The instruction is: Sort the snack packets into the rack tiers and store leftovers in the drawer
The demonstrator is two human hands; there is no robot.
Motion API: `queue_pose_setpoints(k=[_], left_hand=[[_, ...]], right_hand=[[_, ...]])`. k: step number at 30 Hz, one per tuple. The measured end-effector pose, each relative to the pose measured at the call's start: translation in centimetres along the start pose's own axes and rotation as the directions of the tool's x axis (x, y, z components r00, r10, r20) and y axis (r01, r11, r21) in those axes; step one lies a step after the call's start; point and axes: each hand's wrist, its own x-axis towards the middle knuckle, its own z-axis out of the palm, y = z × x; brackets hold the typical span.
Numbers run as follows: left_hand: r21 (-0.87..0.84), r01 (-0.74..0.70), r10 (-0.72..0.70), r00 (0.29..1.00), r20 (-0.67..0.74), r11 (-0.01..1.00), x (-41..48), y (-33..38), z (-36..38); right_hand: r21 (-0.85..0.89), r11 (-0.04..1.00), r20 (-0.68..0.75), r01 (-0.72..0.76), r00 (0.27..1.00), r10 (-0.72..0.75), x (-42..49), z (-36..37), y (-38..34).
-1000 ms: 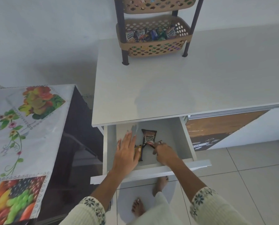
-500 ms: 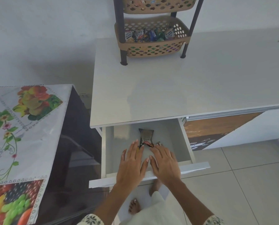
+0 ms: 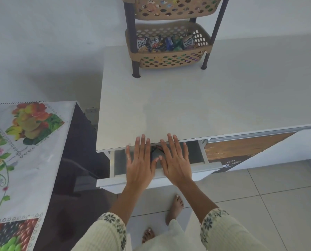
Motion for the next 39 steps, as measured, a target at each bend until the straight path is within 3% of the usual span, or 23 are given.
queue_pose_setpoints(k=[6,9,17,22,26,29,34,39], left_hand=[[0.138,0.073,-0.084,0.994,0.075,0.988,4.8,-1.1,-0.2],[0.095,0.036,-0.043,0.996,0.077,0.995,5.4,-1.7,-0.1],[0.034,-0.065,0.068,0.991,-0.115,0.997,5.2,-2.3,0.4],[0.141,-0.233,0.25,0.96,-0.126,0.962,4.8,-3.9,0.9],[0.24,-0.204,0.239,0.962,-0.13,0.949,5.0,-3.9,1.1],[0.264,-0.187,0.215,0.973,-0.081,0.946,5.2,-3.6,0.7],[0.293,-0.15,0.113,0.983,0.142,0.944,5.9,-3.4,-0.4],[0.223,-0.181,0.15,0.978,0.148,0.958,6.7,-2.8,-3.2]], right_hand=[[-0.034,0.999,0.068,0.03,0.997,-0.028,5.6,0.2,0.9],[-0.007,0.999,0.073,0.045,0.996,-0.044,6.2,0.5,1.2],[-0.025,0.99,0.005,0.137,0.991,-0.137,6.2,1.9,2.3],[-0.123,0.925,0.017,0.358,0.933,-0.359,6.0,2.4,4.3],[-0.138,0.95,-0.044,0.282,0.956,-0.29,6.1,2.1,3.5],[-0.124,0.964,-0.071,0.237,0.966,-0.247,6.2,1.8,2.5],[-0.135,0.963,0.067,0.235,0.971,-0.228,6.8,0.3,2.0],[-0.17,0.934,0.044,0.315,0.949,-0.312,7.8,-2.4,2.5]])
